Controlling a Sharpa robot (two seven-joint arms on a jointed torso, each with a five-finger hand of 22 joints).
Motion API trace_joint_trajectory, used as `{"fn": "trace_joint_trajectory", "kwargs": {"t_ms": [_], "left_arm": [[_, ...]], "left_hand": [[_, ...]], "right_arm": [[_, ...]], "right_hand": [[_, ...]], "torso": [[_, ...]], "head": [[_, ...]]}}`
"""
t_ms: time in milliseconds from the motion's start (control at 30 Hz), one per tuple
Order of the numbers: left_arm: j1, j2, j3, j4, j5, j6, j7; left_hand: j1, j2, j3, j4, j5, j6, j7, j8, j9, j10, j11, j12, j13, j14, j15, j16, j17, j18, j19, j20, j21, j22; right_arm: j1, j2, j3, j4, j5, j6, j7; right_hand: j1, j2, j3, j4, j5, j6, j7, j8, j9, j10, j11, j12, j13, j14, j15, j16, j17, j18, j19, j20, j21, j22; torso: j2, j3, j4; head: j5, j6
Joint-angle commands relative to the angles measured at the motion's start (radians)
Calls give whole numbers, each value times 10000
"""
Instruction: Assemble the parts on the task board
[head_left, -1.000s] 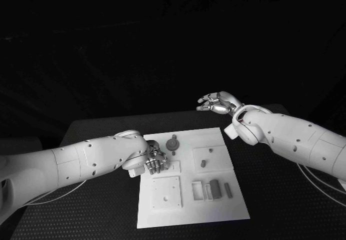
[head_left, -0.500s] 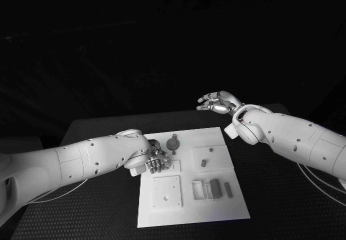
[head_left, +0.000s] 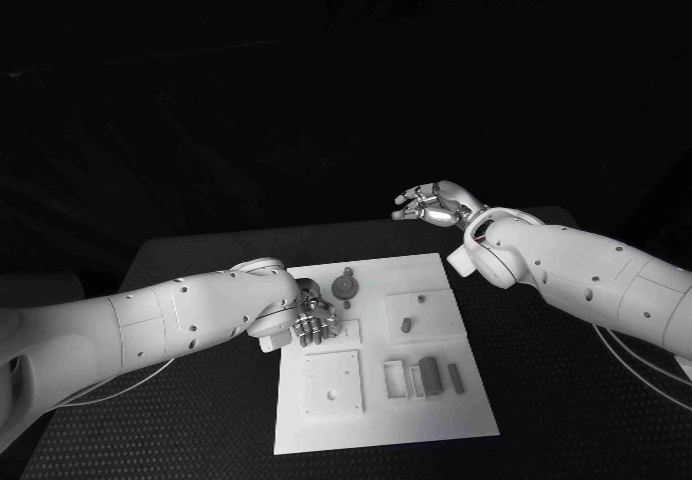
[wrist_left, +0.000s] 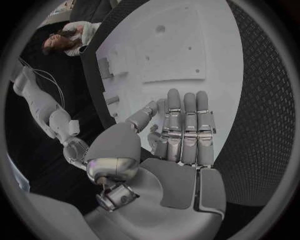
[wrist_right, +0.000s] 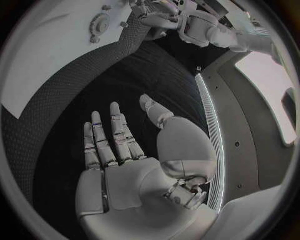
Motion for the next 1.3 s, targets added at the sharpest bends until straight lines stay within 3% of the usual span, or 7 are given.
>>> {"fn": "trace_joint_trajectory", "kwargs": {"t_ms": [33, 233, 767, 1000, 1167, 1300], "left_arm": [[-156, 68, -73, 63, 119, 114, 135], [-156, 46, -73, 53, 135, 113, 139], [-156, -48, -71, 48, 136, 112, 166], [-141, -378, -62, 212, 176, 326, 144], [120, -645, -53, 446, 225, 334, 163], [495, -910, -10, 683, 436, 261, 182]], "left_hand": [[-174, -155, -253, 20, -7, 26, -28, -26, 30, -51, -18, 55, 21, 38, 39, -56, 22, -142, -93, -3, -55, 26], [-645, -480, -842, 83, -6, -41, -16, -65, 86, -120, -9, 52, 39, 6, 45, -123, 58, -136, -141, -5, -107, 63], [-819, -683, -1087, 148, -4, -75, -17, -100, 132, -163, -10, 54, 52, -5, 40, -182, 86, -121, -152, -12, -162, 75], [-894, -808, -1146, 240, -4, -71, -19, -112, 157, -164, -13, 67, 63, 10, 38, -203, 105, -113, -131, -15, -181, 85], [-934, -923, -1174, 304, -4, -85, -19, -126, 177, -168, -19, 77, 73, 25, 33, -210, 125, -103, -114, -21, -190, 98], [-920, -1008, -1169, 348, 0, -319, 79, -267, 149, -193, -12, 80, 83, 14, 37, -235, 144, -98, -118, -19, -210, 112]], "right_arm": [[-8, 19, 5, -1, -83, 94, 44], [-23, 25, 5, -12, -83, 100, 47], [-33, 2, 5, -10, -82, 92, 41], [-44, -12, 5, -74, -82, 83, 44], [-44, -33, 5, -132, -82, 70, 45], [-44, -18, 5, -166, -82, 77, 51]], "right_hand": [[57, -12, -61, 4, -53, 50, 469, 40, -20, -1116, 1082, -40, -19, -74, 1, -68, 15, -178, -68, 11, -54, 17], [45, -28, -75, 16, -52, 41, 479, 41, -35, -1114, 1082, -41, -34, -92, 7, -82, 18, -192, -97, 13, -60, 47], [44, -49, -88, 25, -53, 18, 490, 41, -61, -1112, 1082, -43, -57, -115, 16, -102, 25, -211, -139, 13, -68, 97], [43, -53, -92, 30, -53, 16, 490, 43, -68, -1111, 1083, -43, -63, -121, 18, -107, 28, -217, -154, 13, -72, 112], [40, -56, -95, 34, -53, 16, 488, 46, -72, -1110, 1082, -43, -67, -124, 20, -110, 30, -221, -162, 13, -74, 121], [40, -57, -96, 35, -53, 16, 486, 47, -73, -1110, 1082, -43, -69, -125, 20, -111, 31, -222, -164, 13, -74, 125]], "torso": [[4, 0, 6], [1, 3, 0], [1, -4, -2], [-3, -16, 1], [-10, -18, 15], [-10, -15, 8]], "head": [[-4, -2], [9, -2], [5, -5], [-17, 40], [-29, 88], [-1, 131]]}}
